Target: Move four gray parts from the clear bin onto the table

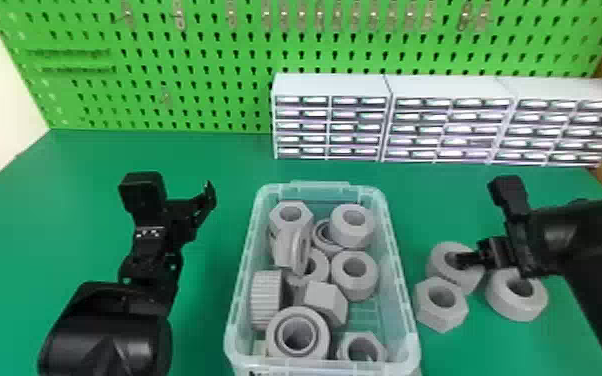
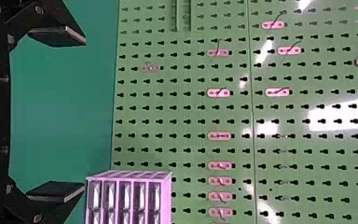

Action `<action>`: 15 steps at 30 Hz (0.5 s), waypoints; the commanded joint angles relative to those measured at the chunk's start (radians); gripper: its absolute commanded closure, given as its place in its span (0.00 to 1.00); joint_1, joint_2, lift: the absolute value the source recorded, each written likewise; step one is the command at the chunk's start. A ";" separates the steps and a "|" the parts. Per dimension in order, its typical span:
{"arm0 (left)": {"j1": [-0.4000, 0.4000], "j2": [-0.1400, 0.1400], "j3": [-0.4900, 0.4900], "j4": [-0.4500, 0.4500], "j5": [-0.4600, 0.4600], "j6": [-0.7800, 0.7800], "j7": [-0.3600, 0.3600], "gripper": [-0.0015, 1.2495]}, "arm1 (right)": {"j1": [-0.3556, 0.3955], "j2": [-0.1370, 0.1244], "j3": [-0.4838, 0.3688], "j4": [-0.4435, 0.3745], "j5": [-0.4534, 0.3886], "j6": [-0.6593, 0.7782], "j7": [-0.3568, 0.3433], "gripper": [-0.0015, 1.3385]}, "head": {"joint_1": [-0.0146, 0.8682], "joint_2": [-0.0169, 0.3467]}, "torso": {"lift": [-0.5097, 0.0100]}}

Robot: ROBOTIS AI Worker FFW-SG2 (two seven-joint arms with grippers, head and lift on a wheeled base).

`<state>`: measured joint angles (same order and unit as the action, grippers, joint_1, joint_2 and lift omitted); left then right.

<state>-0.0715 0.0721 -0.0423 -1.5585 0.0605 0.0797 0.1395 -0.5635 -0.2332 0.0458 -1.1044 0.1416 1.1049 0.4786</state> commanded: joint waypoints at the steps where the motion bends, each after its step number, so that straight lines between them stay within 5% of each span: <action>1: 0.003 0.000 0.001 0.000 0.001 -0.001 0.000 0.15 | -0.006 0.000 0.012 -0.038 0.015 0.032 0.012 0.41 | 0.80 0.24 | 0.88; 15: 0.004 0.000 0.002 0.000 0.002 -0.004 0.000 0.15 | -0.026 0.006 0.048 -0.282 0.033 0.240 0.049 0.41 | 0.80 0.24 | 0.88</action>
<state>-0.0675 0.0721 -0.0397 -1.5585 0.0620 0.0767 0.1395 -0.5801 -0.2275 0.0826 -1.3205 0.1816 1.2772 0.5260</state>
